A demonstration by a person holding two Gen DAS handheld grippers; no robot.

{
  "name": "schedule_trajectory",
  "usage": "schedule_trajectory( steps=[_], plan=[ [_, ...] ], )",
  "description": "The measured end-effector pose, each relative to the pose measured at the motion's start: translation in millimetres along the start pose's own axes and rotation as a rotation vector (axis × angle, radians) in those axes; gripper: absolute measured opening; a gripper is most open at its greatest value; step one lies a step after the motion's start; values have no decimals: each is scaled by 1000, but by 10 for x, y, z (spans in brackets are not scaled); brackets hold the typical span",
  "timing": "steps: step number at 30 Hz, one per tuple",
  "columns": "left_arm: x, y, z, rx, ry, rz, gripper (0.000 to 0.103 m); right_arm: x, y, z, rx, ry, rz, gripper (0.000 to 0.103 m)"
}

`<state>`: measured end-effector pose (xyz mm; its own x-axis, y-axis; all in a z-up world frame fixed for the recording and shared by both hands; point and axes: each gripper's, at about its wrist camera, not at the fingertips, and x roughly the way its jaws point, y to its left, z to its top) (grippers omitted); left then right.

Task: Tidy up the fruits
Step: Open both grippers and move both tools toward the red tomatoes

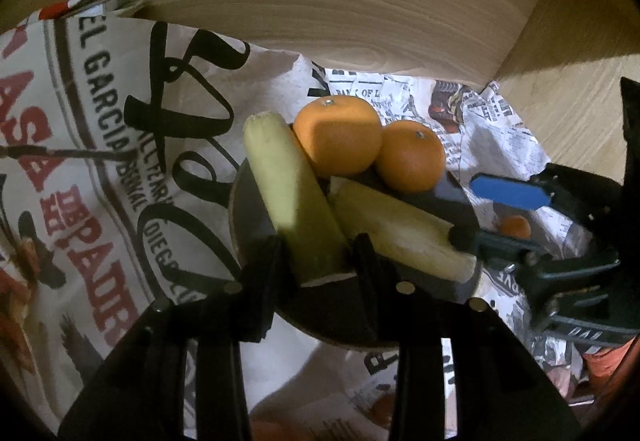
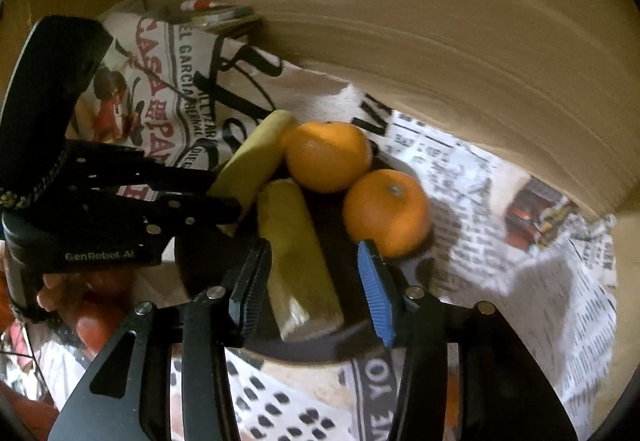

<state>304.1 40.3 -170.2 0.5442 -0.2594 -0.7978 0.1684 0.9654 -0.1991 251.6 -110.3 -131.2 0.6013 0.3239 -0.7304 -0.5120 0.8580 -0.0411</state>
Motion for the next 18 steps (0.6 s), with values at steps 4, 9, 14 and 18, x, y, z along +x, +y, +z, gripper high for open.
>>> schedule_trajectory(
  steps=[4, 9, 14, 18],
  plan=[
    [-63, -26, -9, 9, 20, 2, 36, -166, -61, -60, 21, -38, -26, 45],
    [-416, -36, -49, 4, -57, 31, 36, -461, -70, -171, 52, -114, -51, 55],
    [-867, -49, -209, 5, -153, 93, 42, -762, -18, -298, 84, -186, -72, 61],
    [-1199, -87, -418, 16, -232, 157, 56, -925, 72, -398, 107, -233, -59, 66]
  ],
)
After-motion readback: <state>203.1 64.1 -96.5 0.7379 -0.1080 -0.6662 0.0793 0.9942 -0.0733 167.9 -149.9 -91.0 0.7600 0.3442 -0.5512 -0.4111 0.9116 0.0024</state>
